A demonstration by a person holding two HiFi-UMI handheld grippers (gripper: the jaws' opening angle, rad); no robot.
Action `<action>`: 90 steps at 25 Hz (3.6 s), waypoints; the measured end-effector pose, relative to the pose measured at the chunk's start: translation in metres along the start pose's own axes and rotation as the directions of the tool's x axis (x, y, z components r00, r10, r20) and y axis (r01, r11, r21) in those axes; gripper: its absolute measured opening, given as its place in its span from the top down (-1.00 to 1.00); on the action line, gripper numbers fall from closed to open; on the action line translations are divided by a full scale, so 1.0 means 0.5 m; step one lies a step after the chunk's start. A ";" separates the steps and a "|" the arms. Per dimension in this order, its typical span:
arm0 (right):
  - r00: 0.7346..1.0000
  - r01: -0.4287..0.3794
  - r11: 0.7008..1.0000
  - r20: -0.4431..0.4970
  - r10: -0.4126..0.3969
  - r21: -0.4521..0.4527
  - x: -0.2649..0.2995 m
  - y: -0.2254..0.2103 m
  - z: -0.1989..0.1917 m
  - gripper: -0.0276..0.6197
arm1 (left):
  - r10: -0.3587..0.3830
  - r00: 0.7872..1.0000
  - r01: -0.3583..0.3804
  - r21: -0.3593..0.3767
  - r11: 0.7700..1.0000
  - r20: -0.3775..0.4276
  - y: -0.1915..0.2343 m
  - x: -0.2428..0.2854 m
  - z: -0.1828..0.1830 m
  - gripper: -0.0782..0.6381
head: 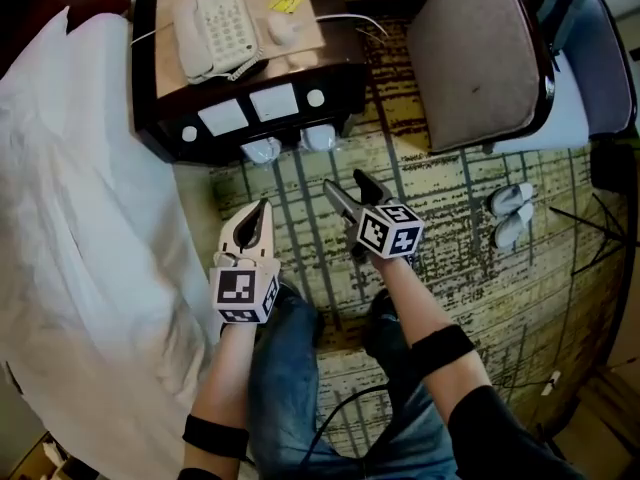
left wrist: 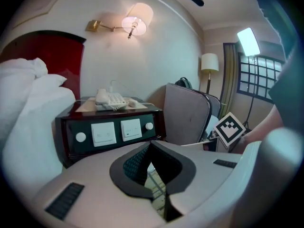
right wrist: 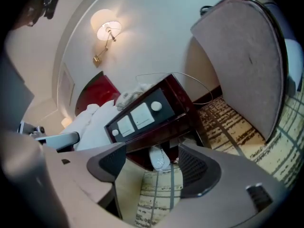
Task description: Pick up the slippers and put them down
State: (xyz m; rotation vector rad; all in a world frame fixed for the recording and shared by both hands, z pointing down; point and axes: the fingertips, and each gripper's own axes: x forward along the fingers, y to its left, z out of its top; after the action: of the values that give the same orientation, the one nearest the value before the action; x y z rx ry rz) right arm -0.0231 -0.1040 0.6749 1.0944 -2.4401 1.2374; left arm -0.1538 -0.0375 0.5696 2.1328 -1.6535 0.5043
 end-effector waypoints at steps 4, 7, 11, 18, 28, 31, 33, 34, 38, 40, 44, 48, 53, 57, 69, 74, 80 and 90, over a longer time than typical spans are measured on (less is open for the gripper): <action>0.999 0.009 0.991 0.031 -0.013 0.135 0.100 -0.095 -0.053 -0.29 | -0.032 0.999 0.032 0.040 0.999 0.003 0.020 0.115 -0.076 0.78; 0.998 0.011 0.962 0.064 -0.030 0.273 0.159 -0.172 -0.098 -0.29 | -0.087 0.996 0.087 0.082 0.993 -0.004 0.012 0.199 -0.121 0.78; 0.994 -0.008 0.905 0.105 -0.041 0.426 0.239 -0.265 -0.158 -0.30 | -0.144 0.989 0.142 0.132 0.981 0.010 0.013 0.292 -0.162 0.78; 0.985 -0.055 0.828 0.166 -0.047 0.558 0.368 -0.370 -0.232 -0.30 | -0.195 0.981 0.187 0.188 0.964 0.024 0.027 0.399 -0.250 0.78; 0.969 -0.154 0.772 0.248 -0.005 0.617 0.475 -0.403 -0.237 0.12 | -0.206 0.977 0.189 0.226 0.956 0.054 0.047 0.453 -0.294 0.78; 0.968 -0.154 0.782 0.251 -0.004 0.604 0.474 -0.401 -0.234 0.45 | -0.203 0.978 0.185 0.225 0.957 0.058 0.047 0.451 -0.294 0.78; 0.961 -0.180 0.783 0.277 0.010 0.595 0.470 -0.397 -0.226 0.50 | -0.204 0.977 0.185 0.232 0.955 0.058 0.045 0.449 -0.295 0.78; 0.957 -0.194 0.783 0.290 0.019 0.591 0.468 -0.394 -0.224 0.51 | -0.204 0.977 0.186 0.237 0.954 0.056 0.044 0.448 -0.296 0.78; 0.954 -0.206 0.800 0.298 0.035 0.564 0.452 -0.393 -0.227 0.53 | -0.200 0.979 0.184 0.236 0.954 0.046 0.039 0.448 -0.312 0.78; 0.949 -0.226 0.788 0.312 0.046 0.573 0.445 -0.391 -0.232 0.53 | -0.199 0.979 0.184 0.232 0.955 0.040 0.034 0.447 -0.320 0.78; 0.943 -0.255 0.764 0.327 0.062 0.592 0.420 -0.382 -0.248 0.54 | -0.203 0.979 0.192 0.223 0.956 0.024 0.018 0.441 -0.327 0.78; 0.961 -0.209 0.803 0.270 0.063 0.558 0.355 -0.356 -0.267 0.55 | -0.192 0.981 0.190 0.184 0.965 -0.003 0.003 0.411 -0.322 0.78; 0.971 -0.187 0.782 0.233 0.055 0.594 0.227 -0.291 -0.305 0.55 | -0.188 0.980 0.194 0.109 0.975 -0.063 -0.041 0.318 -0.298 0.78; 0.988 -0.100 0.785 0.156 0.005 0.611 0.109 -0.241 -0.342 0.55 | -0.214 0.971 0.224 0.095 0.970 -0.109 -0.102 0.232 -0.280 0.78; 0.996 0.016 0.775 0.054 -0.064 0.632 -0.065 -0.248 -0.436 0.55 | -0.243 0.958 0.255 0.068 0.965 -0.151 -0.212 0.160 -0.301 0.78; 0.995 0.057 0.760 0.023 -0.095 0.648 -0.053 -0.326 -0.532 0.55 | -0.255 0.953 0.270 0.076 0.960 -0.165 -0.219 0.198 -0.377 0.78; 0.990 0.115 0.735 -0.015 -0.141 0.669 -0.031 -0.397 -0.637 0.50 | -0.282 0.940 0.303 0.092 0.949 -0.191 -0.227 0.228 -0.471 0.78; 0.821 0.569 0.649 -0.390 -0.416 0.505 -0.106 -0.465 -0.765 -0.48 | -0.271 0.941 0.294 0.095 0.951 -0.202 -0.215 0.202 -0.470 0.78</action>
State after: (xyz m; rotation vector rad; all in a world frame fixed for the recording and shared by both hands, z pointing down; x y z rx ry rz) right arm 0.1181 0.1276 1.0349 1.5198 -1.3998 1.8480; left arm -0.0353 0.0233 0.8130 2.2844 -1.2162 0.7078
